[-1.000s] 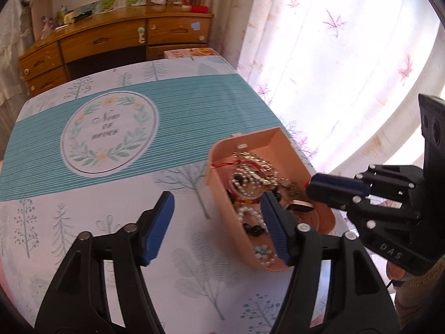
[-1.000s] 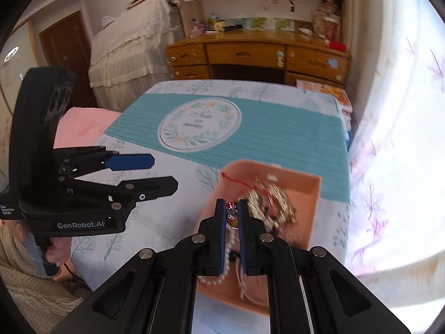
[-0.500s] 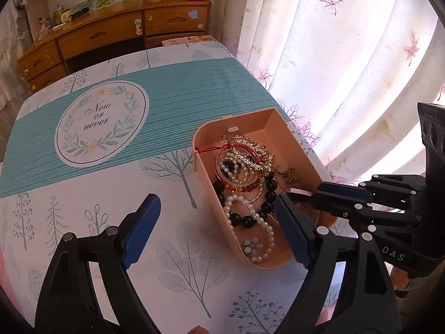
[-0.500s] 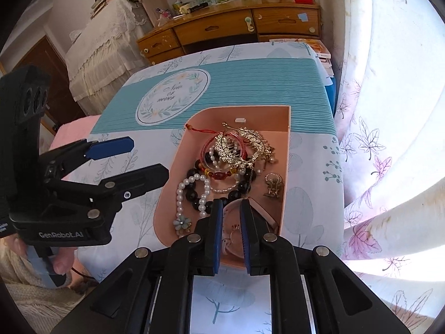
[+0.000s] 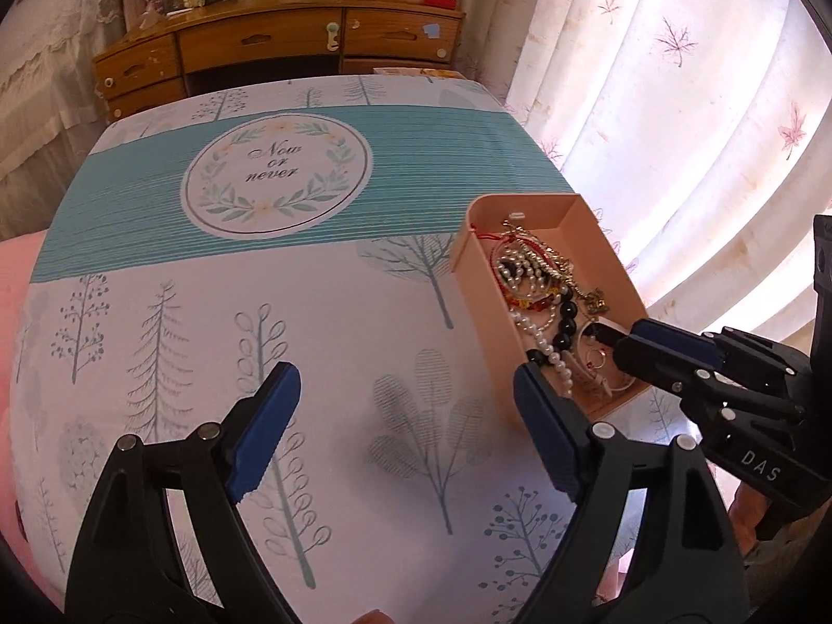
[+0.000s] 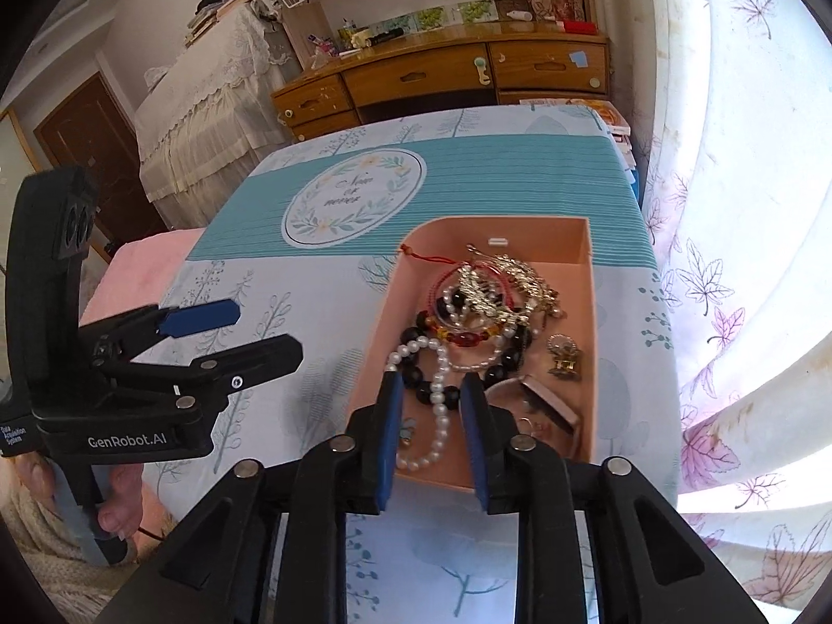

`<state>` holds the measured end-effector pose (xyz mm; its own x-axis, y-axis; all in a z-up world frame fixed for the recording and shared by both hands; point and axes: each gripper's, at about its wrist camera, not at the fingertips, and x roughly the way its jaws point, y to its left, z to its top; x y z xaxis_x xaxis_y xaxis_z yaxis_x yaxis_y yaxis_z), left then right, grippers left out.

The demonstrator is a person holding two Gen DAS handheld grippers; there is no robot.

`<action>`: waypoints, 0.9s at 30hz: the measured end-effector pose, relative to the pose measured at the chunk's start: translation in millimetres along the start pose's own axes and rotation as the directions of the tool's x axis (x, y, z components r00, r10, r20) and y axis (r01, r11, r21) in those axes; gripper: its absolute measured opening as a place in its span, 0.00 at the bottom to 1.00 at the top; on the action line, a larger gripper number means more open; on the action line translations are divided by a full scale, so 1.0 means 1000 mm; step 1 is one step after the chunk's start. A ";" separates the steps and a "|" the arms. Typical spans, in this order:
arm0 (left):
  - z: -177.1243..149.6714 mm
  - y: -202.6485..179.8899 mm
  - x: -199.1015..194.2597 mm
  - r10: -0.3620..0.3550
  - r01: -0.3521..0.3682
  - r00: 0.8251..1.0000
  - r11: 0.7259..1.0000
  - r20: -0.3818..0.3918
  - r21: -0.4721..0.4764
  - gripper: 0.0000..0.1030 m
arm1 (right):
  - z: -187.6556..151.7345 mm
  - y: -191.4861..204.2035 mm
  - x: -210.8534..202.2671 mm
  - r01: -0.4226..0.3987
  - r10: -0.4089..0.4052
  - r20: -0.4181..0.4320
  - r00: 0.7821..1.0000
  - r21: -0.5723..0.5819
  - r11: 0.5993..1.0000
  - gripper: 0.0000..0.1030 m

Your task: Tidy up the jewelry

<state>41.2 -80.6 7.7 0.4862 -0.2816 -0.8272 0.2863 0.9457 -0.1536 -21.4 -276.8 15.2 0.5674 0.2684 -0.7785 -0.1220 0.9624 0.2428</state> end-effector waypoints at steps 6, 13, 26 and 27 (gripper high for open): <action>-0.021 0.026 -0.022 0.076 -0.074 0.996 0.996 0.038 -0.059 0.80 | -0.009 0.024 -0.007 -0.007 0.007 0.055 0.998 0.015 1.000 0.26; -0.040 0.035 -0.050 0.138 -0.131 0.987 0.987 0.078 -0.090 0.80 | -0.021 0.046 -0.021 0.000 -0.008 0.121 0.993 0.060 0.998 0.36; -0.051 0.029 -0.097 0.234 -0.214 0.959 0.968 0.160 -0.132 0.80 | -0.032 0.071 -0.064 0.084 -0.096 0.199 0.975 0.068 0.994 0.73; -0.052 0.028 -0.099 0.239 -0.218 0.957 0.966 0.166 -0.137 0.80 | -0.032 0.072 -0.066 0.088 -0.099 0.201 0.975 0.064 0.994 0.74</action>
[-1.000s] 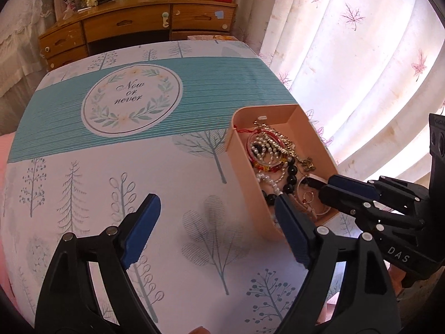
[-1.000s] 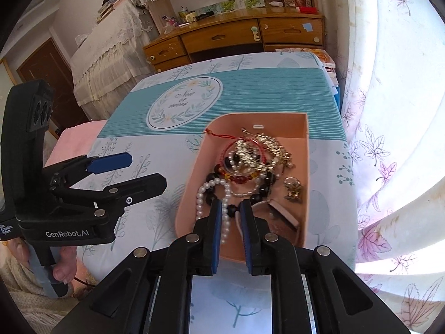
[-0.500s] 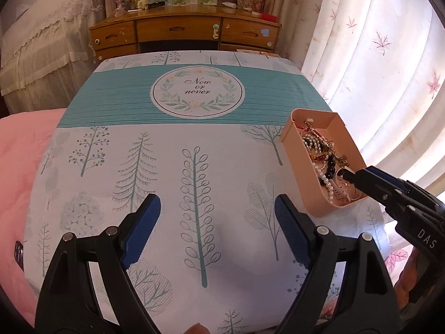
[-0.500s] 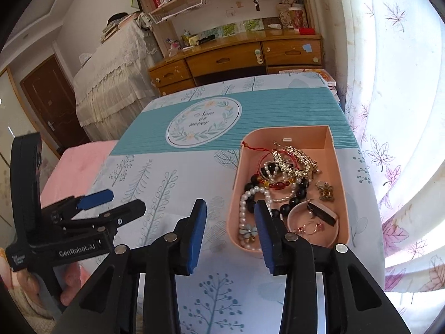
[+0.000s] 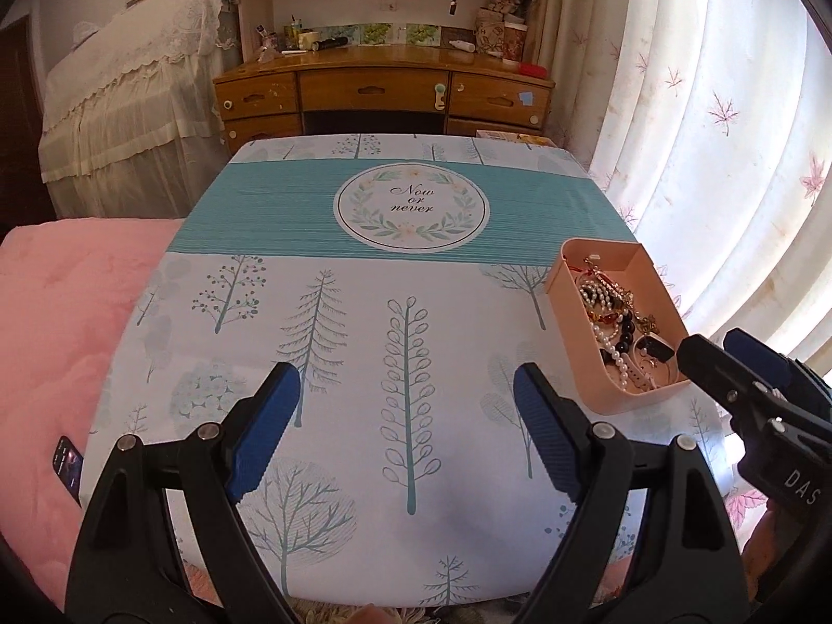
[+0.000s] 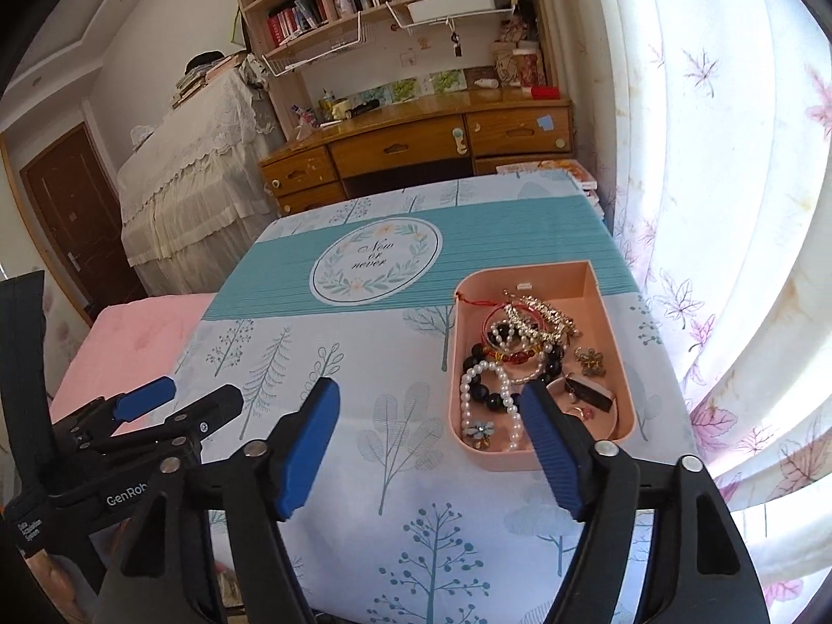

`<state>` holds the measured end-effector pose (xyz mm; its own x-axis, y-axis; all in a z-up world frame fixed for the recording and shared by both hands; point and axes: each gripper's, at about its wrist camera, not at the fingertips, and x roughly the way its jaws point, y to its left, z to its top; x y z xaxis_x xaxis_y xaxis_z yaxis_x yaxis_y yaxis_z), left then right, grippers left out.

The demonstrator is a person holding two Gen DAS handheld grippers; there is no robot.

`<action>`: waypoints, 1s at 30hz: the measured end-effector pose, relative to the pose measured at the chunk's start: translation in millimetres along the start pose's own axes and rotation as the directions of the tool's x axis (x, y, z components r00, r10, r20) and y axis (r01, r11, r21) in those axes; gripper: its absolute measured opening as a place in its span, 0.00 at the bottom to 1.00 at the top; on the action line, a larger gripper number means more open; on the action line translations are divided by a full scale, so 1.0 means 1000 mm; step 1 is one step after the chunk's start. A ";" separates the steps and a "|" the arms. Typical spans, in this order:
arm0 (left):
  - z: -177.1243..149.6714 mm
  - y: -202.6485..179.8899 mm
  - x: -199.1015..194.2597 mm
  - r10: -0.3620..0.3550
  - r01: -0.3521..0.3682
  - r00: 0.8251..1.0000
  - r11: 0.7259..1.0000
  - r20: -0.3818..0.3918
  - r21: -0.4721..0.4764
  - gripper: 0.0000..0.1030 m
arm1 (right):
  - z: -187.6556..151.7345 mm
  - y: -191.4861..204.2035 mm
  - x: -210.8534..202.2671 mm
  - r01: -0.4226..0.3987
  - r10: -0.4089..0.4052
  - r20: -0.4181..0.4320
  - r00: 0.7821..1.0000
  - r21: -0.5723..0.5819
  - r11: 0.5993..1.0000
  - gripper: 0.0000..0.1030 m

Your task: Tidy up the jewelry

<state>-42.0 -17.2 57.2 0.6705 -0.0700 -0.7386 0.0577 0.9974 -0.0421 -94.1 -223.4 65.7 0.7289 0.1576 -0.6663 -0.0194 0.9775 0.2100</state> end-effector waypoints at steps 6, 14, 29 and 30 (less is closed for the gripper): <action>-0.005 -0.003 -0.007 0.032 -0.032 0.999 0.999 0.013 -0.014 0.80 | -0.003 0.007 -0.002 0.022 -0.022 -0.017 1.000 -0.006 1.000 0.74; -0.005 -0.010 -0.011 0.055 -0.055 0.998 0.998 0.040 0.000 0.80 | -0.006 0.014 0.003 0.026 -0.027 -0.027 0.999 -0.032 0.999 0.74; -0.003 -0.012 -0.009 0.056 -0.056 0.997 0.998 0.044 0.005 0.80 | -0.004 0.016 0.006 0.019 -0.020 -0.020 1.000 -0.045 0.999 0.74; -0.003 -0.012 -0.009 0.054 -0.054 0.998 0.999 0.045 0.004 0.80 | -0.004 0.016 0.006 0.020 -0.020 -0.019 1.000 -0.043 0.999 0.74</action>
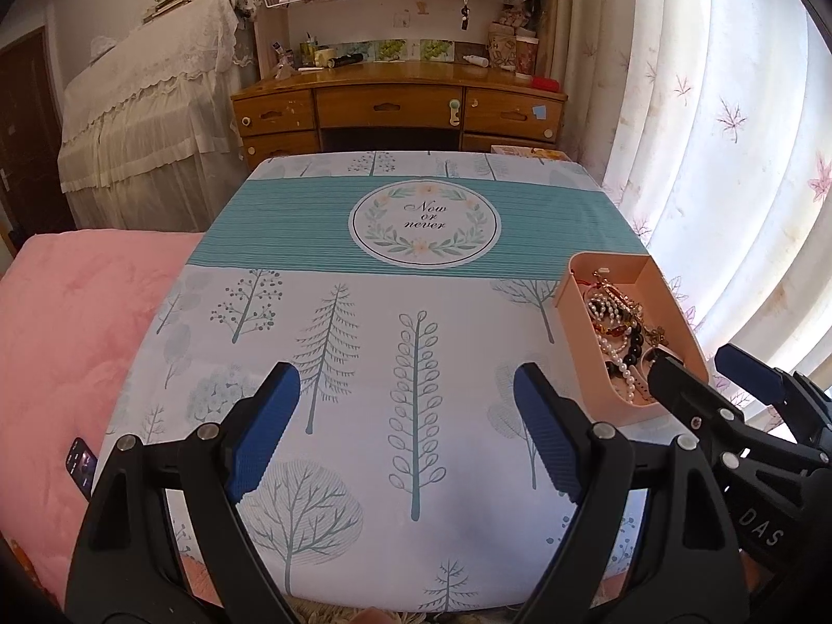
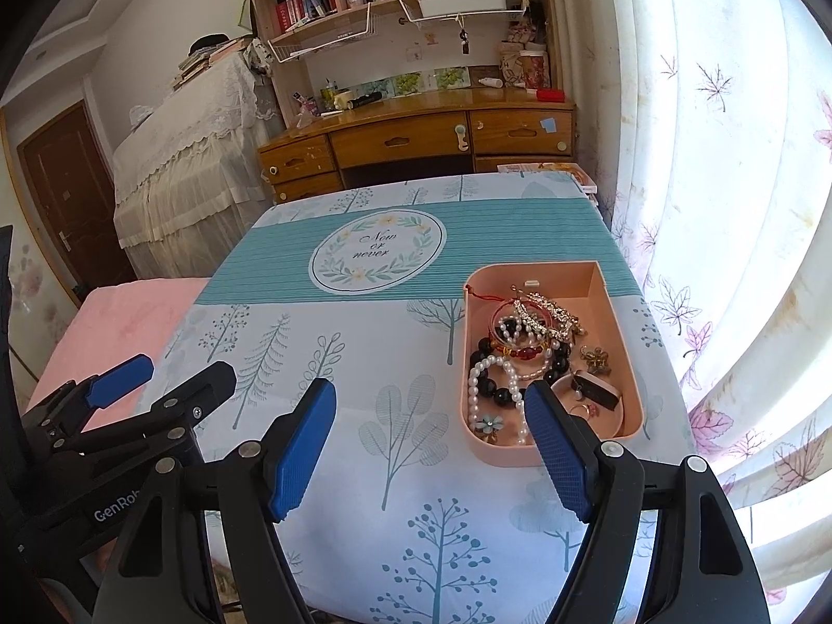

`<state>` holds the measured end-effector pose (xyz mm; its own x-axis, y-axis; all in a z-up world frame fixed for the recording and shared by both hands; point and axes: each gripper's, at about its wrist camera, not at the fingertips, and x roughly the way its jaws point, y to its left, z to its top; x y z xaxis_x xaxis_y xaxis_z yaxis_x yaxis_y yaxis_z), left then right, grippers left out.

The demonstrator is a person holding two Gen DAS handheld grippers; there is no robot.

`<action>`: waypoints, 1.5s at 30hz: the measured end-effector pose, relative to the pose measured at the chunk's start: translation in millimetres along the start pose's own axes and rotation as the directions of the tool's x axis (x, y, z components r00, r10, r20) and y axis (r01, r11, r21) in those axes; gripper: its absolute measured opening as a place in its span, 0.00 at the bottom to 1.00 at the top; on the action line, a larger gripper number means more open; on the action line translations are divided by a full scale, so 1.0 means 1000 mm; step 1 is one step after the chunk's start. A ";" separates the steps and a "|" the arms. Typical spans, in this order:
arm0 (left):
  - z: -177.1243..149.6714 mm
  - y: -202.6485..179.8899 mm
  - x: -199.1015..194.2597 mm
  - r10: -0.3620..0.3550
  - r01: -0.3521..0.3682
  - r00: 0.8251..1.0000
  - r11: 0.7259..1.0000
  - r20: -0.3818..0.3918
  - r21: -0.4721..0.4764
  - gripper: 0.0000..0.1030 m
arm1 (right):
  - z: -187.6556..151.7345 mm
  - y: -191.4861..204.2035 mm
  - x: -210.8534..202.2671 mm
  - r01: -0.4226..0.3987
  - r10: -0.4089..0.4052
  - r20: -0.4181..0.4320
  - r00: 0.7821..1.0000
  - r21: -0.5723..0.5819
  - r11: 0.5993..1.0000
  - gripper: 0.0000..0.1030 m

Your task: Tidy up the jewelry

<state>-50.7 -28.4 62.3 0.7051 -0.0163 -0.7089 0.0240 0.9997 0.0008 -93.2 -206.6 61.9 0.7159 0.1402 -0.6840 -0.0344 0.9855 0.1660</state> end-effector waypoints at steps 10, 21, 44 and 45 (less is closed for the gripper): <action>0.002 -0.001 0.003 -0.001 0.001 1.000 1.000 -0.004 -0.004 0.80 | -0.002 0.003 0.004 -0.002 0.002 -0.001 1.000 -0.002 1.000 0.74; 0.001 0.000 0.007 -0.002 0.002 1.000 1.000 -0.011 -0.011 0.80 | -0.002 0.004 0.003 -0.002 0.002 0.002 1.000 -0.002 1.000 0.74; -0.009 0.009 0.009 0.001 -0.001 1.000 1.000 -0.027 -0.011 0.80 | -0.002 0.003 0.003 -0.003 0.003 0.003 1.000 0.000 1.000 0.74; -0.009 0.010 0.008 -0.001 0.001 1.000 1.000 -0.029 -0.011 0.80 | -0.003 0.003 0.004 -0.002 0.002 0.004 1.000 0.001 1.000 0.74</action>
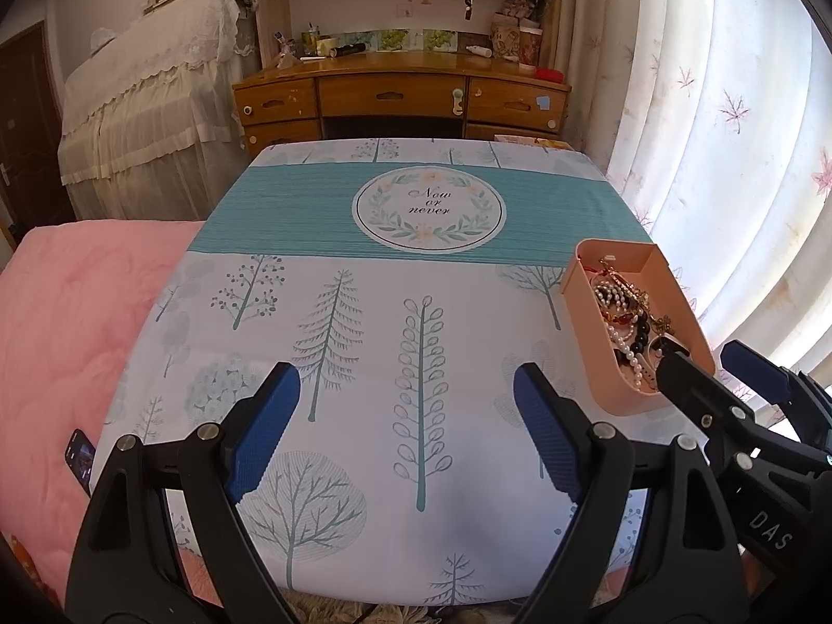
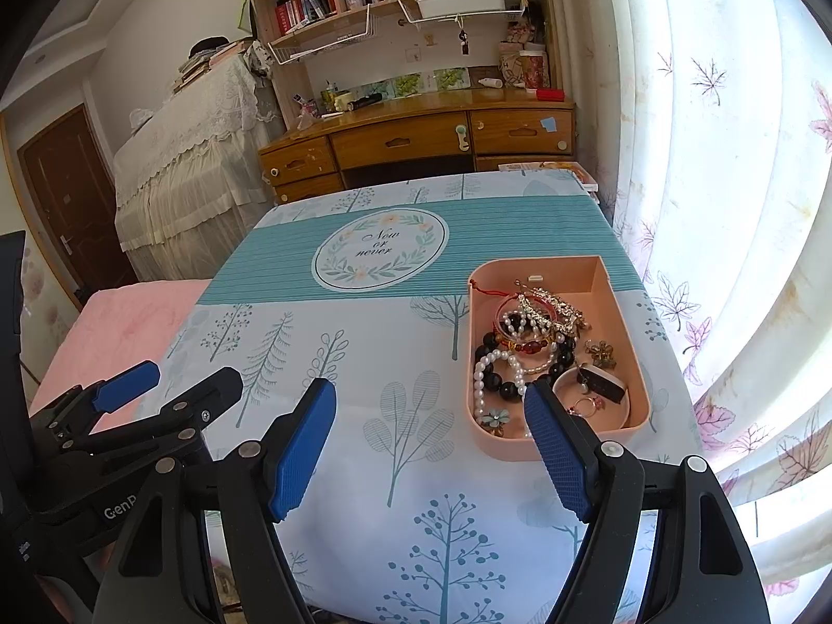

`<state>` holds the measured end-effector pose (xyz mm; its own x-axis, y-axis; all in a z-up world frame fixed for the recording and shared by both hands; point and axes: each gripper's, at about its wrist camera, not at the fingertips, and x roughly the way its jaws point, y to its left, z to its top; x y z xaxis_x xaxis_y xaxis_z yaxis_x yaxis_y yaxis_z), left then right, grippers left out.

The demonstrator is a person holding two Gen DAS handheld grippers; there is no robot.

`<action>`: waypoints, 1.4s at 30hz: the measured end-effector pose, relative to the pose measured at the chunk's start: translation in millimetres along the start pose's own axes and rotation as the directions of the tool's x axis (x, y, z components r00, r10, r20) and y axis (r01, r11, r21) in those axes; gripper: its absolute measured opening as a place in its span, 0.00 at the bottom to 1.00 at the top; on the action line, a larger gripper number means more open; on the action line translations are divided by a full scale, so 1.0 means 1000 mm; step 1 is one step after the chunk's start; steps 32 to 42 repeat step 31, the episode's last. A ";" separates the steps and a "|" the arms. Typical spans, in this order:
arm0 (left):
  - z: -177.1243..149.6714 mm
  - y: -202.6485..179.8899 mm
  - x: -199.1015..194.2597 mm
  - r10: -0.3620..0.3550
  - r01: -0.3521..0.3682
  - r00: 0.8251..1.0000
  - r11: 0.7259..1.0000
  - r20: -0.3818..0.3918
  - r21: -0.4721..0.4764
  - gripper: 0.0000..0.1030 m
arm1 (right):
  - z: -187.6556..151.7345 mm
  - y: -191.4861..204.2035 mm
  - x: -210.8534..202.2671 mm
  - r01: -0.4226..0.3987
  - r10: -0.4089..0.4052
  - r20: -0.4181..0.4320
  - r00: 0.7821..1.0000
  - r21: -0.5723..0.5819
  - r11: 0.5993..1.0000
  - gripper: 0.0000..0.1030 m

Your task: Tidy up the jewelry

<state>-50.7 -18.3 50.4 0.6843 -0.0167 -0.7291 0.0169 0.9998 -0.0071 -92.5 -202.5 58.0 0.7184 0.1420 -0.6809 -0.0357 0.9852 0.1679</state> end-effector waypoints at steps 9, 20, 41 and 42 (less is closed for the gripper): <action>-0.002 0.003 -0.001 -0.004 0.004 1.000 1.000 -0.008 0.000 0.80 | -0.001 0.000 0.000 0.000 0.000 -0.004 1.000 0.003 1.000 0.74; -0.004 0.008 0.004 -0.013 0.013 1.000 1.000 -0.026 0.000 0.80 | -0.002 0.003 0.000 0.000 0.000 -0.009 1.000 0.003 1.000 0.74; -0.002 0.009 0.005 -0.014 0.014 0.999 1.000 -0.032 0.000 0.80 | -0.006 0.007 0.001 0.002 -0.002 -0.012 1.000 0.004 1.000 0.74; -0.002 0.009 0.005 -0.014 0.014 0.999 1.000 -0.032 0.000 0.80 | -0.006 0.007 0.001 0.002 -0.002 -0.012 1.000 0.004 1.000 0.74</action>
